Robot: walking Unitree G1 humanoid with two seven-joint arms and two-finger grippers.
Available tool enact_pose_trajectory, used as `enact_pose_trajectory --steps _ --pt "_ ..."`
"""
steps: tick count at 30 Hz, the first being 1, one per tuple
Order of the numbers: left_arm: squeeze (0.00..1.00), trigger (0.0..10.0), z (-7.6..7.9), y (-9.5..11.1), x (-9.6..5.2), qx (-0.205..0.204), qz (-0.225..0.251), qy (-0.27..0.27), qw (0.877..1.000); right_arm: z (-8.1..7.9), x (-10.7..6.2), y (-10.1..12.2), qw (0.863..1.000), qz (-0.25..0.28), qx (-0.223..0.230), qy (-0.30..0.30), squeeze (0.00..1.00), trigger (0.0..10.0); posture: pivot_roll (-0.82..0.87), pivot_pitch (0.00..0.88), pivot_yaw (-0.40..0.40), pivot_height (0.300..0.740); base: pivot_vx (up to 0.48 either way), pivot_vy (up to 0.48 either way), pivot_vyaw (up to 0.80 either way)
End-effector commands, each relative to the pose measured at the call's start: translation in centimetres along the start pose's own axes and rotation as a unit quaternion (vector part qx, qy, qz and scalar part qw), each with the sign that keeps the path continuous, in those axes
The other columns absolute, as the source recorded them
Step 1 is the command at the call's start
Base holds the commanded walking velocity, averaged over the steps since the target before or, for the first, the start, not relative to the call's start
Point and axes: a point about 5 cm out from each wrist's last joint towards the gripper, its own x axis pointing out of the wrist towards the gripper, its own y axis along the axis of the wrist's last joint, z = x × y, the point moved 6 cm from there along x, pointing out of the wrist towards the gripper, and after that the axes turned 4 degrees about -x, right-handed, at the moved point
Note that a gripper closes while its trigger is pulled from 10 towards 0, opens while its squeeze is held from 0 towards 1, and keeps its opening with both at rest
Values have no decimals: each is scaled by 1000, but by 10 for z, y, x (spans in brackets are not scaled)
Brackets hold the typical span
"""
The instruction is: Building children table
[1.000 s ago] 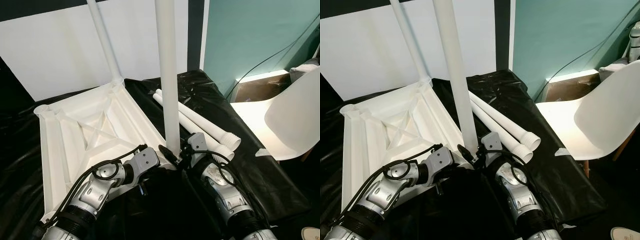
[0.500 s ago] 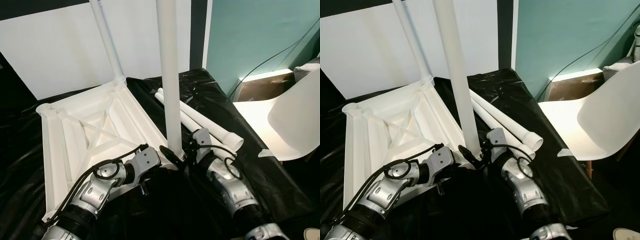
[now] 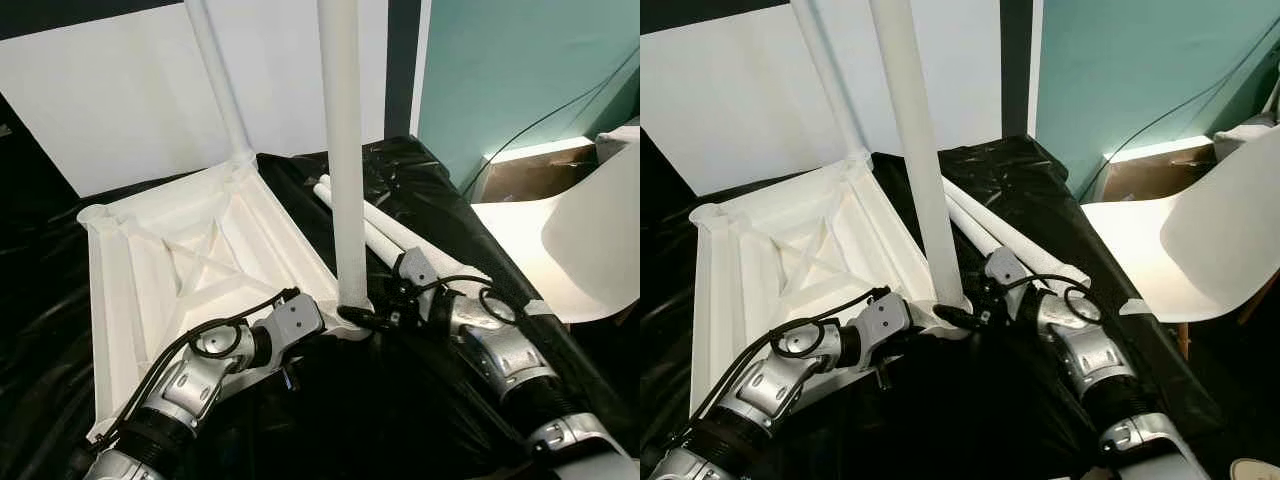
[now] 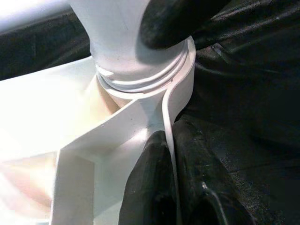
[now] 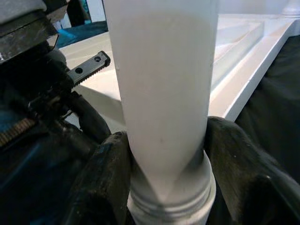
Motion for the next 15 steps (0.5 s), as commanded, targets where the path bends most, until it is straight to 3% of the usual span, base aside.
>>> enact_pose_trajectory --steps 1,12,15 --pt "0 10000 40 -60 4 -77 -83 -77 991 2 -2 -2 1000 -12 1 6 0 0 116 0 44 740 0 0 0" --pt "0 10000 42 -63 4 -78 -85 -80 990 -9 0 -6 1000 -9 5 17 0 0 116 0 46 740 0 0 0" --pt "0 10000 43 -62 5 -77 -84 -81 990 -10 4 -3 1000 7 19 -3 0 0 115 0 46 740 0 0 0"
